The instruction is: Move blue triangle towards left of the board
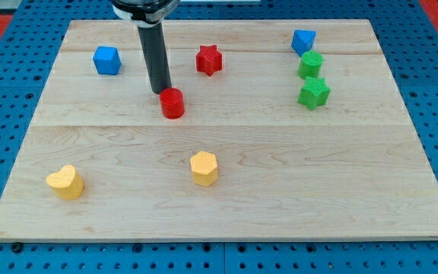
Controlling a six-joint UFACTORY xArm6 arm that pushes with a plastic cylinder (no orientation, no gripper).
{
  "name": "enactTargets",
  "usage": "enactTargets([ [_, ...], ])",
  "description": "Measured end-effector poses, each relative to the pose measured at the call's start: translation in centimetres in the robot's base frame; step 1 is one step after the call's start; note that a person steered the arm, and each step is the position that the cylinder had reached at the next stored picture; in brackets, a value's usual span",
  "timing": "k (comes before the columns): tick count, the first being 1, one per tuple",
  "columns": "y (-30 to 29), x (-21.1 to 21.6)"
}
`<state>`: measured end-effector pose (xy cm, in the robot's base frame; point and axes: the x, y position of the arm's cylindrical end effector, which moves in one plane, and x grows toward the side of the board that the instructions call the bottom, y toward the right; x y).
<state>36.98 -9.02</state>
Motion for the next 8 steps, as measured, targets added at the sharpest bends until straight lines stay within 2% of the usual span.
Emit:
enactTargets([
  [2, 8.0, -0.8],
  [3, 10.1, -1.4],
  [5, 15.0, -5.7],
  [8, 15.1, -11.8],
])
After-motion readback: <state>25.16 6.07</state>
